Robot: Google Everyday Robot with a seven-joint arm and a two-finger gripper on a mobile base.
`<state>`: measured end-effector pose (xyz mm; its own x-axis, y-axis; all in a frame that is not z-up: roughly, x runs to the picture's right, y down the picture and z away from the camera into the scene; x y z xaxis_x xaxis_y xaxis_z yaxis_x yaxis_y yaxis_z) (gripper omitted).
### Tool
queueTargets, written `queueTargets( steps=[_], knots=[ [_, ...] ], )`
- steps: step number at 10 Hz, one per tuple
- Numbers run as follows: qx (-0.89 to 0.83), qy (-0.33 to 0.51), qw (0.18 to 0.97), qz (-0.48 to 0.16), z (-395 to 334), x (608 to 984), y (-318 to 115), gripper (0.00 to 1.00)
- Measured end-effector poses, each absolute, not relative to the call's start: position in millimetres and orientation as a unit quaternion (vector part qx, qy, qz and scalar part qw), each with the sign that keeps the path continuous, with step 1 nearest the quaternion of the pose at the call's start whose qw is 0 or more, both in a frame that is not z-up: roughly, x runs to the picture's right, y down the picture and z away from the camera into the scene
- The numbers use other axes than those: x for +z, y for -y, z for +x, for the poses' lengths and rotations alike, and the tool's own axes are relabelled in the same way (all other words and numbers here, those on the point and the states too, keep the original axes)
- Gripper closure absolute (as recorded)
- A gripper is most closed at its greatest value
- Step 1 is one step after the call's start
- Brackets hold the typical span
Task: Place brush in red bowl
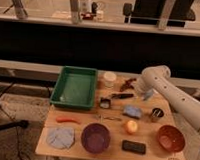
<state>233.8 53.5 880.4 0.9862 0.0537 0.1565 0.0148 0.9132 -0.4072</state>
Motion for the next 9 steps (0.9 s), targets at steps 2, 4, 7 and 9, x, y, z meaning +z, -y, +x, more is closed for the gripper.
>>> queueTargets(
  steps=[2,4,7,9],
  knots=[
    [0.010,0.087,0.975,-0.205,231.3,890.7,-54.3,0.20],
    [0.003,0.090,0.976,-0.199,229.0,898.4,-56.1,0.20],
    [-0.008,0.099,0.977,-0.187,222.6,905.4,-52.5,0.20],
    [-0.019,0.104,0.979,-0.174,220.8,908.7,-50.7,0.20]
  ],
)
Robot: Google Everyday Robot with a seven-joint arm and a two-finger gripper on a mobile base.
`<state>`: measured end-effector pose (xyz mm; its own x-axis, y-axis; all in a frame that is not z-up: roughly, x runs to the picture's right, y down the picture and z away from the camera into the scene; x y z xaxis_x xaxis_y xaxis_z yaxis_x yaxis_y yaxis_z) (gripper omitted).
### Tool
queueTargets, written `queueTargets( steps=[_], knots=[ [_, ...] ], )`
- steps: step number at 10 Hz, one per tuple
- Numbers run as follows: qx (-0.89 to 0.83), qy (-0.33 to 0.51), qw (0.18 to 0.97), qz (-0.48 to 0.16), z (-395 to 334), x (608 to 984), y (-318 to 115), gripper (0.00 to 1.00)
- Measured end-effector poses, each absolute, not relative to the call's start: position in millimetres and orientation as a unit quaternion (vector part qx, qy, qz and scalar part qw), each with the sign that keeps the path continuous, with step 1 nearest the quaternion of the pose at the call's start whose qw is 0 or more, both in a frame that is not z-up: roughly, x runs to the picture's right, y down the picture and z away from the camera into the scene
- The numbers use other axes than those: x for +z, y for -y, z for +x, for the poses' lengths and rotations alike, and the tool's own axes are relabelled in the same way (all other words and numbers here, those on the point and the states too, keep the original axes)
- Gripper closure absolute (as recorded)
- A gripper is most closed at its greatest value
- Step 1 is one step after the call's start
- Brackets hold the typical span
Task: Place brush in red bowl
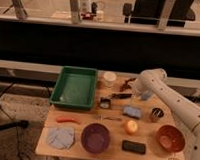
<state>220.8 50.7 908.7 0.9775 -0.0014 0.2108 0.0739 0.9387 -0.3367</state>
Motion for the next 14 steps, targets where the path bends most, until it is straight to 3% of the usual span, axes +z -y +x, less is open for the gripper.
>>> queueTargets(
  steps=[8,14],
  knots=[
    [-0.044,0.104,0.982,-0.153,207.3,932.1,-39.6,0.20],
    [-0.014,0.095,0.975,-0.199,209.4,947.8,-36.9,0.20]
  ],
)
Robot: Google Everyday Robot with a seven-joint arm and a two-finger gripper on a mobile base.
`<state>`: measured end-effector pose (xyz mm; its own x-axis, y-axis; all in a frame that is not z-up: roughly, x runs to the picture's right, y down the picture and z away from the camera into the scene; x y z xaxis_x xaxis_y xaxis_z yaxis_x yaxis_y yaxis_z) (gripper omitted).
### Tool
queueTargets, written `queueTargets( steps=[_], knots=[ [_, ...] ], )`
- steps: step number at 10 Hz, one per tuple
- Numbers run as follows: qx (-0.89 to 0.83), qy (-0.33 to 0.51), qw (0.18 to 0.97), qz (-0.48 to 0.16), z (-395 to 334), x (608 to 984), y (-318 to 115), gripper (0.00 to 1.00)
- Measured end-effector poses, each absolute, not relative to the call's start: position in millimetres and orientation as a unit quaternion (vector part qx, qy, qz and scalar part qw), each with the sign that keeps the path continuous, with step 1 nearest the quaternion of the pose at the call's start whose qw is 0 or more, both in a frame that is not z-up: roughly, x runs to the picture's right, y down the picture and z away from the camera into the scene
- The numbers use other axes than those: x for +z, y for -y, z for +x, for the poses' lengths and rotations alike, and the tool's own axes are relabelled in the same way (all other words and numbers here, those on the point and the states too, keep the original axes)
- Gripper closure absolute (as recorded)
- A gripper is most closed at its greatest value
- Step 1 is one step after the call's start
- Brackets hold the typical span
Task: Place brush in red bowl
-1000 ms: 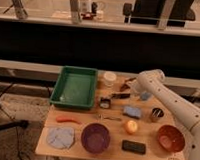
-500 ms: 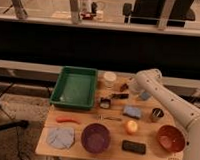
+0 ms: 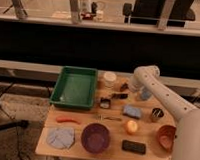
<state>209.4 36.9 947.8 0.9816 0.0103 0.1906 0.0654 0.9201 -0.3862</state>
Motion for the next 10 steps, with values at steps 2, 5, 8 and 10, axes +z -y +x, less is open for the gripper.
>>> queueTargets(
  steps=[2,5,8,10],
  knots=[
    [0.001,0.095,0.973,-0.211,211.1,947.8,-37.2,0.20],
    [0.011,0.092,0.970,-0.223,212.5,945.3,-39.9,0.20],
    [0.015,0.085,0.965,-0.249,207.9,952.1,-53.7,0.23],
    [0.017,0.080,0.962,-0.262,209.3,954.8,-62.3,0.29]
  ],
)
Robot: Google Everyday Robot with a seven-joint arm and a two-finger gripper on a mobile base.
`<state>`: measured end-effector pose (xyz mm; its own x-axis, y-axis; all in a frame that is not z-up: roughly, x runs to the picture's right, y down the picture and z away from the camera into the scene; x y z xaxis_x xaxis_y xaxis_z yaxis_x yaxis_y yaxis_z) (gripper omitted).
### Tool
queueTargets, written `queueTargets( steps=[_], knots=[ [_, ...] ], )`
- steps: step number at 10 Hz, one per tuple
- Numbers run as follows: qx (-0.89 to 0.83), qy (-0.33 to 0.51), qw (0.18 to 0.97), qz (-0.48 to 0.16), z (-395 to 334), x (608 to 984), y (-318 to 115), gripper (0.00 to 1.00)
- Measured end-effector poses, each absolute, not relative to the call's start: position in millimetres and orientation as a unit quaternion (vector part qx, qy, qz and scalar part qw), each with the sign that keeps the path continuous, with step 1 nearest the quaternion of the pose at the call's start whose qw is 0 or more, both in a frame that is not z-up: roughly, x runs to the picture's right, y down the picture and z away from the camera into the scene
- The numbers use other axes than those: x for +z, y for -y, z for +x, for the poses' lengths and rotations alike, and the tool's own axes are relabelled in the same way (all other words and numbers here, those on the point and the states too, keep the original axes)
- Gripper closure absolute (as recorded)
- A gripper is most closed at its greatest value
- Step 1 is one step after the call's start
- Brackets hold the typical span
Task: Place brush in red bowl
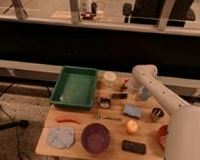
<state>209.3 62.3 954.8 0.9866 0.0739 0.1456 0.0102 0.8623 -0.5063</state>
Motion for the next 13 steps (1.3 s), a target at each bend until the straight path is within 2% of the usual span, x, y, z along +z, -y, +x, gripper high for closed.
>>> queueTargets(
  steps=[6,7,8,10,13],
  knots=[
    [0.016,0.079,0.955,-0.284,203.0,961.7,-70.9,0.29],
    [0.015,0.080,0.955,-0.285,200.5,963.2,-69.5,0.32],
    [0.015,0.080,0.954,-0.289,200.1,965.0,-68.8,0.40],
    [0.015,0.081,0.952,-0.294,201.2,966.2,-68.0,0.49],
    [0.011,0.088,0.948,-0.307,196.5,969.6,-68.1,0.80]
  ],
)
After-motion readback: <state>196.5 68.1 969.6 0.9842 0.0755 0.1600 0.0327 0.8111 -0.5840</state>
